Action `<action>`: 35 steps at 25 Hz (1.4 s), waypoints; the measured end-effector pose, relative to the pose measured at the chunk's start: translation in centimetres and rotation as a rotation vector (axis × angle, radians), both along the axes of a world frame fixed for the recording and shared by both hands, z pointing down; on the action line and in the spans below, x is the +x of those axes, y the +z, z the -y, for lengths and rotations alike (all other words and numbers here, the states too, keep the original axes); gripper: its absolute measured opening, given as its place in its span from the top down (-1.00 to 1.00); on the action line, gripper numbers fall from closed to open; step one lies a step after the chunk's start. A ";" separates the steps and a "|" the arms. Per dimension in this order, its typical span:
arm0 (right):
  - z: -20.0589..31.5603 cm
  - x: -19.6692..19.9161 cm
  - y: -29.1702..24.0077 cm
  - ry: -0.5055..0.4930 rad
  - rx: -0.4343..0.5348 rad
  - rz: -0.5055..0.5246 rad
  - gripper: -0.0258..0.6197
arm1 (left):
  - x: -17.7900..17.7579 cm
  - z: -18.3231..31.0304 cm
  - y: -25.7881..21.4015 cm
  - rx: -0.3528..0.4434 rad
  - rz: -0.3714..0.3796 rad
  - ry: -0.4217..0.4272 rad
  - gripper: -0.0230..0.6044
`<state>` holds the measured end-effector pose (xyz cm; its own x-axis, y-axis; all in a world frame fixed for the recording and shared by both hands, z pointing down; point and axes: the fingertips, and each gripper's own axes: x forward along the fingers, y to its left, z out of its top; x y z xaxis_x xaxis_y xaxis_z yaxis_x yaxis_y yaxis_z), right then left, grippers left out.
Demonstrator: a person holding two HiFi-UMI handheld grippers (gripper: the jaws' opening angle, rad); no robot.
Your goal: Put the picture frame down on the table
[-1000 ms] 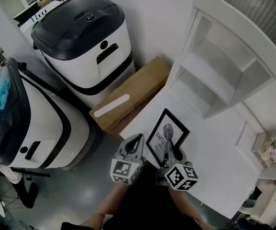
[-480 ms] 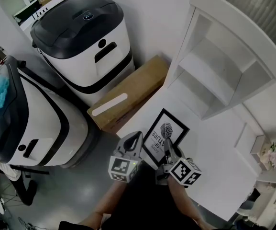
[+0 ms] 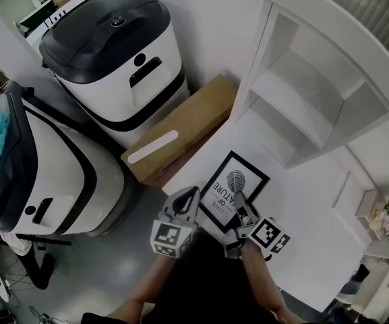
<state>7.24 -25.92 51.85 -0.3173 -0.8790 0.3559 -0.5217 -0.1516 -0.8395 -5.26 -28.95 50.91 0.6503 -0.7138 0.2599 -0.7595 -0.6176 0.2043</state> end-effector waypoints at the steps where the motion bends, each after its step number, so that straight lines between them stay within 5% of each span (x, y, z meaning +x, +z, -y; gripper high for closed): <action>1: 0.2 0.0 0.0 -0.001 0.000 0.012 0.88 | 0.0 0.0 0.1 -0.001 0.002 0.001 0.89; 8: 1.5 -0.5 0.4 -0.016 -0.017 0.152 0.88 | -0.4 0.2 0.4 -0.006 -0.001 -0.010 0.89; 35: 5.9 -0.4 4.9 -0.013 -0.083 0.310 0.88 | -0.5 0.3 2.4 -0.028 0.018 -0.043 0.89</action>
